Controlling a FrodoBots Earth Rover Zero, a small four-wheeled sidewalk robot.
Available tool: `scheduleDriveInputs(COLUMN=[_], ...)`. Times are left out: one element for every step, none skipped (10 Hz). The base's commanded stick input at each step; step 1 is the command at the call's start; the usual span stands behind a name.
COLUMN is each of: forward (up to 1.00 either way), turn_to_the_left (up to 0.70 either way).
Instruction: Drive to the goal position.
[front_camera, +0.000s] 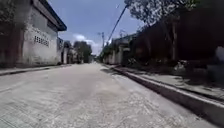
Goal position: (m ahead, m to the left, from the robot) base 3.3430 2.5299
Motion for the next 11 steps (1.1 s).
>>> scheduleDriveInputs(forward=[1.0,1.0,1.0,1.0,1.0,1.0,1.0,1.0,1.0,1.0,1.0], turn_to_the_left=[0.08,0.43,0.43,0.24,0.03,0.03,0.03,0.03,0.03,0.03,0.03])
